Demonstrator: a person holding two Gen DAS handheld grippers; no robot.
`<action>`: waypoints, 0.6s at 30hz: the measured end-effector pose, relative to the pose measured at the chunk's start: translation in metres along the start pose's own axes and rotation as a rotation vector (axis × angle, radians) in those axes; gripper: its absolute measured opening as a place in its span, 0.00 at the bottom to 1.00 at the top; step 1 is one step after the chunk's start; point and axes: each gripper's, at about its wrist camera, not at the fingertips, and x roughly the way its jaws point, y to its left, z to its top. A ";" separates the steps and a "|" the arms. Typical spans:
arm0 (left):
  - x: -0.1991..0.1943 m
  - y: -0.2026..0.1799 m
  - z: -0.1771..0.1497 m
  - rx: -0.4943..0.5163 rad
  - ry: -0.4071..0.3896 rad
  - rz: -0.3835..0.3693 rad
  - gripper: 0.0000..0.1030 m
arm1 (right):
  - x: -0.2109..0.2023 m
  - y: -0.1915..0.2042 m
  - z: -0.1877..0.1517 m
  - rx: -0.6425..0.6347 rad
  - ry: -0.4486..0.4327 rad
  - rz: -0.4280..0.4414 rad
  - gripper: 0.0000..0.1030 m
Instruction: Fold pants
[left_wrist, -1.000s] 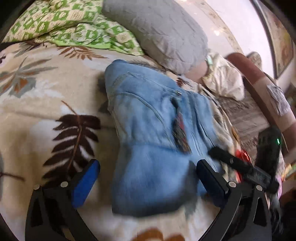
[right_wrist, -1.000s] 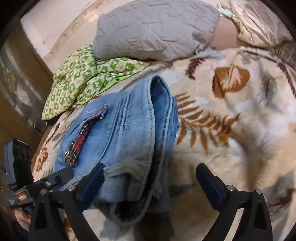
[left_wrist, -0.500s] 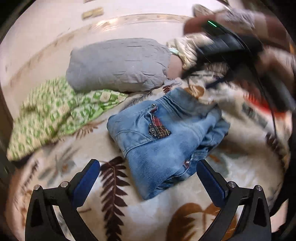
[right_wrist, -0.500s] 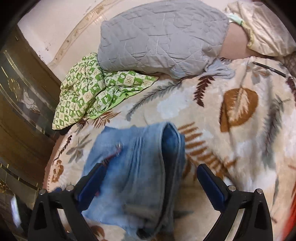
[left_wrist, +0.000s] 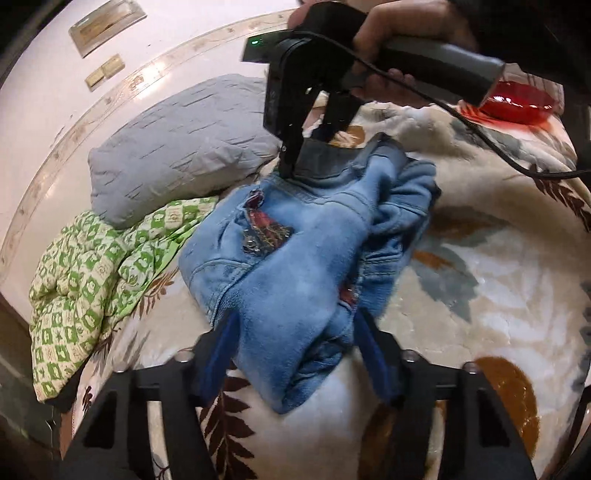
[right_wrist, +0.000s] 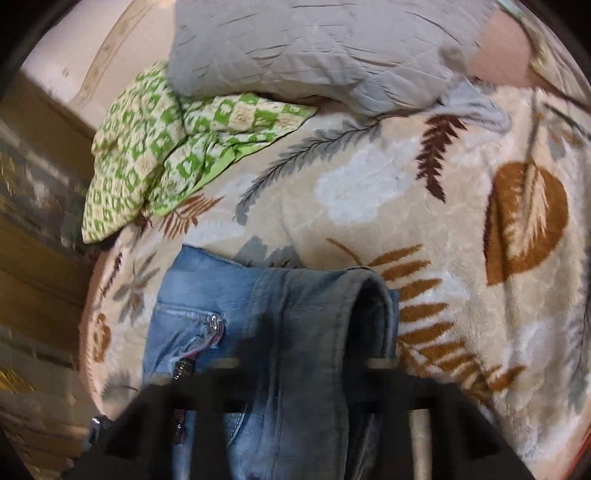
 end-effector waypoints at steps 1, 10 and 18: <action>-0.001 -0.001 -0.001 0.000 0.002 -0.006 0.53 | 0.000 0.002 -0.001 -0.023 -0.009 -0.013 0.11; -0.001 -0.001 -0.004 -0.055 0.038 -0.046 0.49 | -0.010 -0.025 -0.003 0.012 -0.058 -0.020 0.07; -0.040 0.093 0.002 -0.542 -0.044 -0.200 0.94 | -0.063 -0.020 -0.042 -0.052 -0.135 0.091 0.95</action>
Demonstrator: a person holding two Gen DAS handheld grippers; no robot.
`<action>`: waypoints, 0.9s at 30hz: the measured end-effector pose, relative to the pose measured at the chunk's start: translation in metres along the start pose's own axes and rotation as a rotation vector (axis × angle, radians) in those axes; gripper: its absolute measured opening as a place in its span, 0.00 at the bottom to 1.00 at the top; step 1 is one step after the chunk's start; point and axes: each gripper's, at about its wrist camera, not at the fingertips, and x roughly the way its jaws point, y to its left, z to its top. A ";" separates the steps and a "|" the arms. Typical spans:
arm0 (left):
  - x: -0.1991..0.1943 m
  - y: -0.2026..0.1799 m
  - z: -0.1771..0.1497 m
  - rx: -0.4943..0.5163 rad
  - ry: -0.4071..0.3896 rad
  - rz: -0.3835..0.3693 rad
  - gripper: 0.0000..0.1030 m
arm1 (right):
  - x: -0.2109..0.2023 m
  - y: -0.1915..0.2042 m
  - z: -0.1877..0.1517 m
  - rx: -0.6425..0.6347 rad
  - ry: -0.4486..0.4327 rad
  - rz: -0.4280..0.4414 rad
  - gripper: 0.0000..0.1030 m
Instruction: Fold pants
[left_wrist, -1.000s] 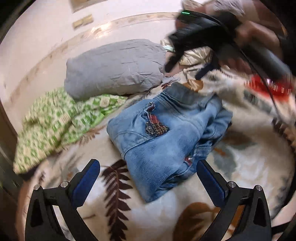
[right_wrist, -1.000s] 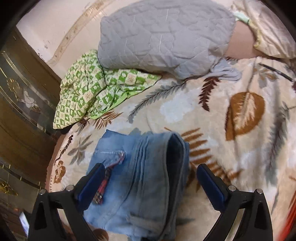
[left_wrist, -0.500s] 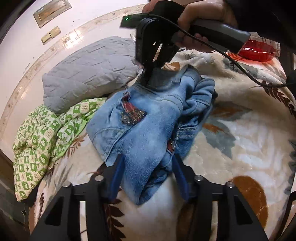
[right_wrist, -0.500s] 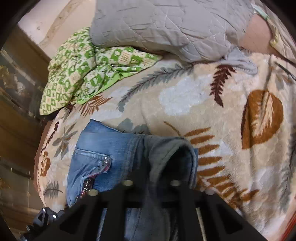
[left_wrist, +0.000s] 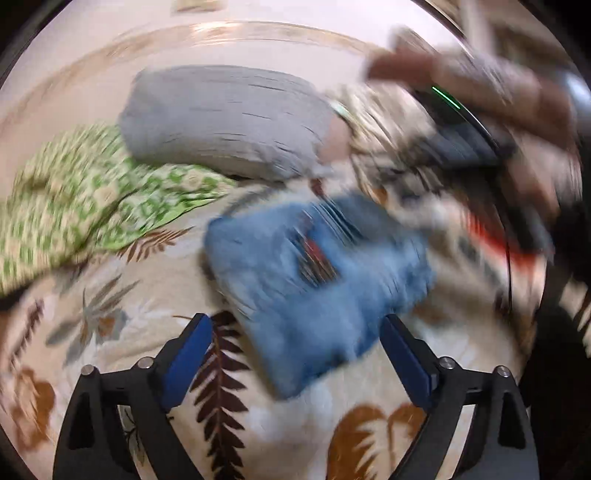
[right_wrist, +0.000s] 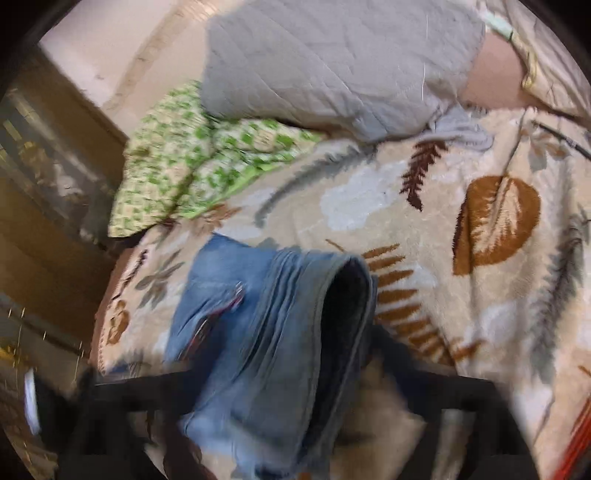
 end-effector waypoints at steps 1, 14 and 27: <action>0.000 0.011 0.009 -0.057 -0.006 -0.011 0.96 | -0.011 0.001 -0.011 -0.024 -0.032 0.008 0.95; 0.136 0.074 0.097 -0.403 0.262 0.026 0.98 | -0.007 0.030 -0.078 -0.220 -0.087 0.097 0.92; 0.191 0.085 0.094 -0.414 0.412 0.024 0.60 | 0.012 0.018 -0.087 -0.229 -0.079 0.059 0.21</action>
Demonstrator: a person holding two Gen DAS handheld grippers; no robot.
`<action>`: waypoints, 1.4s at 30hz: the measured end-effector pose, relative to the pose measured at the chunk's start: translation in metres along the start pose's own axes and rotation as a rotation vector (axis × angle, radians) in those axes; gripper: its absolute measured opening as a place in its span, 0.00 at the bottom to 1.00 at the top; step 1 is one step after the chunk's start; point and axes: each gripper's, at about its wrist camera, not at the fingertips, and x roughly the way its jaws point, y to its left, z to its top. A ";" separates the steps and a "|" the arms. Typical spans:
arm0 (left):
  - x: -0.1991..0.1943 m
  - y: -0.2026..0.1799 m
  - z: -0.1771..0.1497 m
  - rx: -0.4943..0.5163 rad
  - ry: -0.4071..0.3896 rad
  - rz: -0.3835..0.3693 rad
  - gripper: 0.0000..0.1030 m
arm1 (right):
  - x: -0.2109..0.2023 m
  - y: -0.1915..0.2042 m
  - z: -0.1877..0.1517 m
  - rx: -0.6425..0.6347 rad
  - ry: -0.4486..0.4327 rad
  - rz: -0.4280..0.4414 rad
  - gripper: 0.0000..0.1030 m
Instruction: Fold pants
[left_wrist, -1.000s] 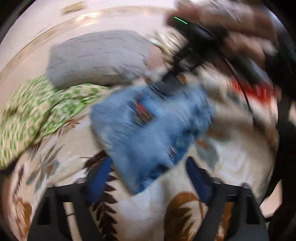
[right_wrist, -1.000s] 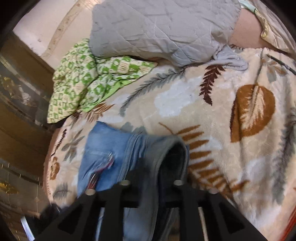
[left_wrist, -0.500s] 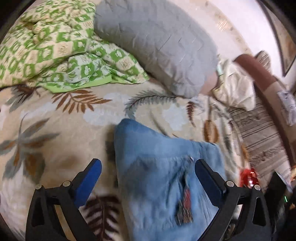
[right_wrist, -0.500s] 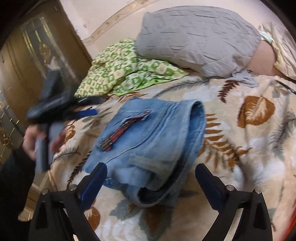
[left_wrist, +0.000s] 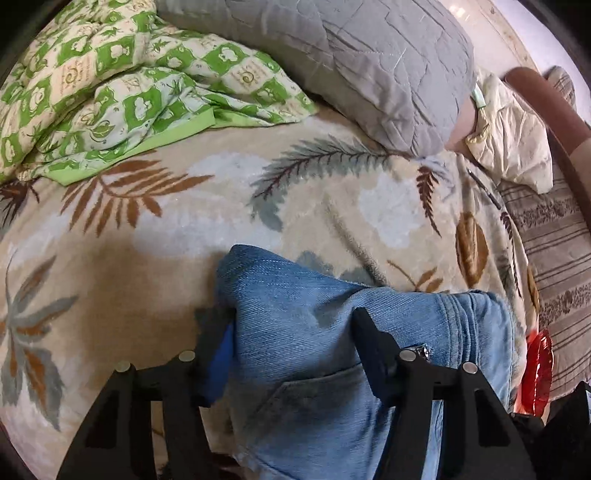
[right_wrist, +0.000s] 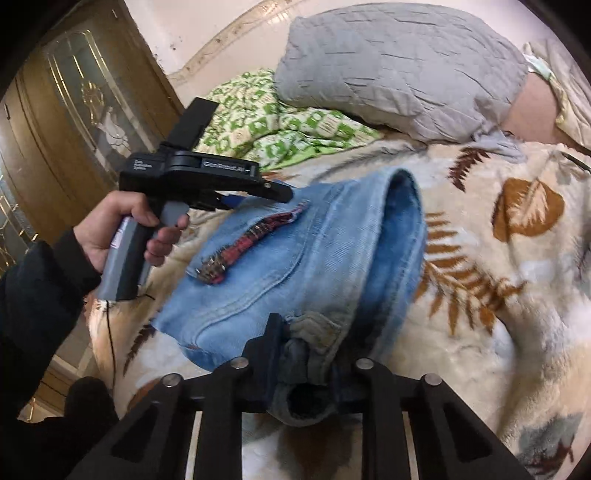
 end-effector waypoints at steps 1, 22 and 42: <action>0.001 0.003 0.001 -0.010 0.006 -0.002 0.61 | -0.001 -0.002 -0.004 -0.014 -0.005 -0.017 0.21; 0.002 0.008 0.000 -0.020 -0.035 0.036 0.86 | 0.000 -0.009 -0.011 0.012 -0.008 -0.075 0.19; -0.225 -0.097 -0.253 0.182 -0.591 0.298 1.00 | -0.154 0.113 -0.039 0.121 -0.262 -0.671 1.00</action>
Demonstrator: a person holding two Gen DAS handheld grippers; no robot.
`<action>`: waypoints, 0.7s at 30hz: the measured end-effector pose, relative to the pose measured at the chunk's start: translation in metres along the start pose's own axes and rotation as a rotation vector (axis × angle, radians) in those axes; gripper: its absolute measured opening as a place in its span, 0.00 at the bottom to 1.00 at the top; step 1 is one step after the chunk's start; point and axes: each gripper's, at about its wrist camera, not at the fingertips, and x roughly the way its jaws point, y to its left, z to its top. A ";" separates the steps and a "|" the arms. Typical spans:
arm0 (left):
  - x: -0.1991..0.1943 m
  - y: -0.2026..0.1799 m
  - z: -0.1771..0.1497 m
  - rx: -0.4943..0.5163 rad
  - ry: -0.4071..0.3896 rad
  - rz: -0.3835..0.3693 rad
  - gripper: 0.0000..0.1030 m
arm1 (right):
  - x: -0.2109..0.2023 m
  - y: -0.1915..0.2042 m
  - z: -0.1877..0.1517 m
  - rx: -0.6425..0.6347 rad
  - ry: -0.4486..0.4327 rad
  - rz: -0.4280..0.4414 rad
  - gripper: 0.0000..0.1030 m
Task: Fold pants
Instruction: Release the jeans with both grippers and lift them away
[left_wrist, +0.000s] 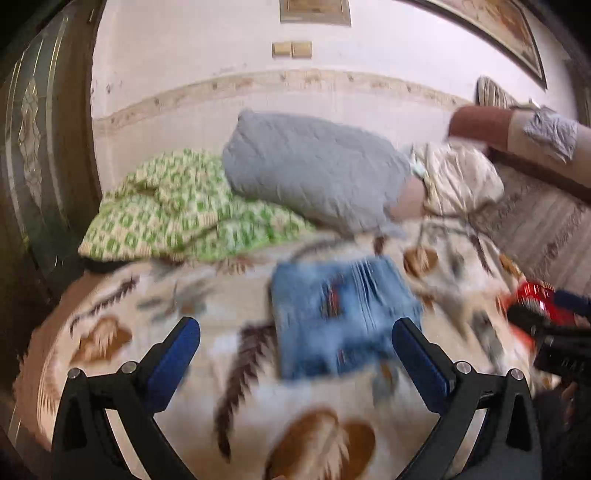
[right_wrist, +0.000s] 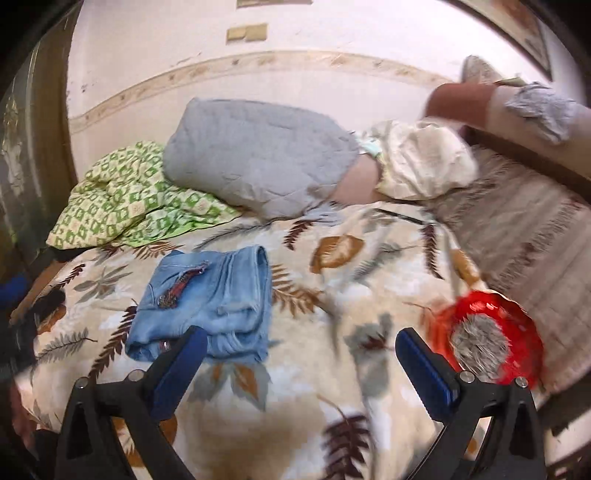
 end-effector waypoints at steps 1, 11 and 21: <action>-0.005 -0.002 -0.007 -0.007 0.008 0.005 1.00 | -0.007 0.000 -0.006 0.009 0.003 0.017 1.00; -0.031 0.006 -0.020 -0.063 0.014 0.018 1.00 | -0.046 0.004 -0.027 -0.020 0.005 0.074 1.00; -0.033 0.004 -0.023 -0.075 0.036 0.024 1.00 | -0.050 0.008 -0.028 -0.039 0.008 0.083 1.00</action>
